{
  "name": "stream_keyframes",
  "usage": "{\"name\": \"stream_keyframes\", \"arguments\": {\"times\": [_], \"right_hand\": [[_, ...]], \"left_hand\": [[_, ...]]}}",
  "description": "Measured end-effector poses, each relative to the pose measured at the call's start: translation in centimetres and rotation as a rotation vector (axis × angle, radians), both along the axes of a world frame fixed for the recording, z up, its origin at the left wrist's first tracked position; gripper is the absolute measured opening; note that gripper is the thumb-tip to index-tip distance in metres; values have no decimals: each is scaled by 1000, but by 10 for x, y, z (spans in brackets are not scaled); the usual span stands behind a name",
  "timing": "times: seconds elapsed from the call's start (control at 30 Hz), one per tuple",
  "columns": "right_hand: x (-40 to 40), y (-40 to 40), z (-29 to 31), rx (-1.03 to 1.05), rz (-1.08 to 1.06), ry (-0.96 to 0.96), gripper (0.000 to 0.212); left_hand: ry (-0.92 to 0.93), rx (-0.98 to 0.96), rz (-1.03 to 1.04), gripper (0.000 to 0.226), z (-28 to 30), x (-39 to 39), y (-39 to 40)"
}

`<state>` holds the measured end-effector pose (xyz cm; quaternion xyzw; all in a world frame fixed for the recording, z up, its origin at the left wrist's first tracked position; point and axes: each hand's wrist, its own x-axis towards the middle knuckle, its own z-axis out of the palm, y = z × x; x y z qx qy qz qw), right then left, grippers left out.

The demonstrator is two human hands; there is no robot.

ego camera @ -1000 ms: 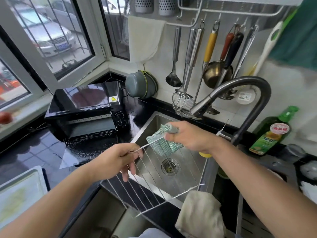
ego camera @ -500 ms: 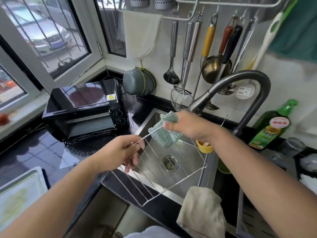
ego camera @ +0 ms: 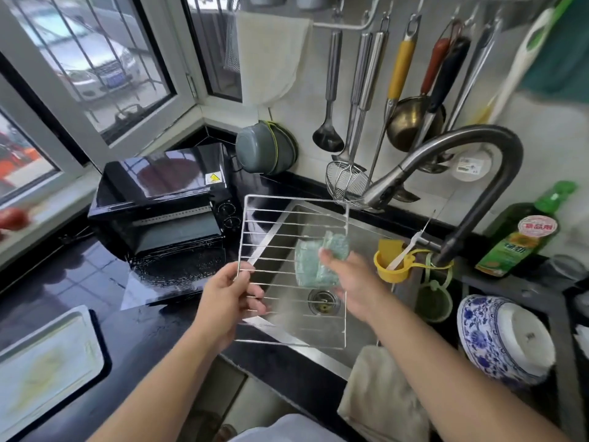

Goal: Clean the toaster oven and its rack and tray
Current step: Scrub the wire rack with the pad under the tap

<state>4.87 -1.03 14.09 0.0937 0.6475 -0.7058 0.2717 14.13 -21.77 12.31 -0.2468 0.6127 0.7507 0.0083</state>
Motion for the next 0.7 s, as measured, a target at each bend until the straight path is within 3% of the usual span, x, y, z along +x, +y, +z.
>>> {"name": "stream_keyframes", "arguments": {"times": [0.07, 0.27, 0.47, 0.53, 0.63, 0.7], "right_hand": [[13, 2, -9, 26, 77, -5, 7], [43, 14, -24, -4, 252, -150, 22], [38, -26, -41, -225, -356, -244, 20], [64, -59, -46, -270, -394, -294, 18], [84, -78, -41, -363, -354, -359, 13], [64, -56, -35, -281, -351, -272, 11]], "left_hand": [[-37, 55, 73, 12, -10, 7, 6], [-75, 163, 316, 17, -20, 18, 14], [33, 221, 537, 18, -13, 8, 53], [87, 241, 577, 20, -10, 2, 76], [63, 115, 535, 29, -9, -7, 81], [-1, 101, 473, 31, -8, -6, 63]]}}
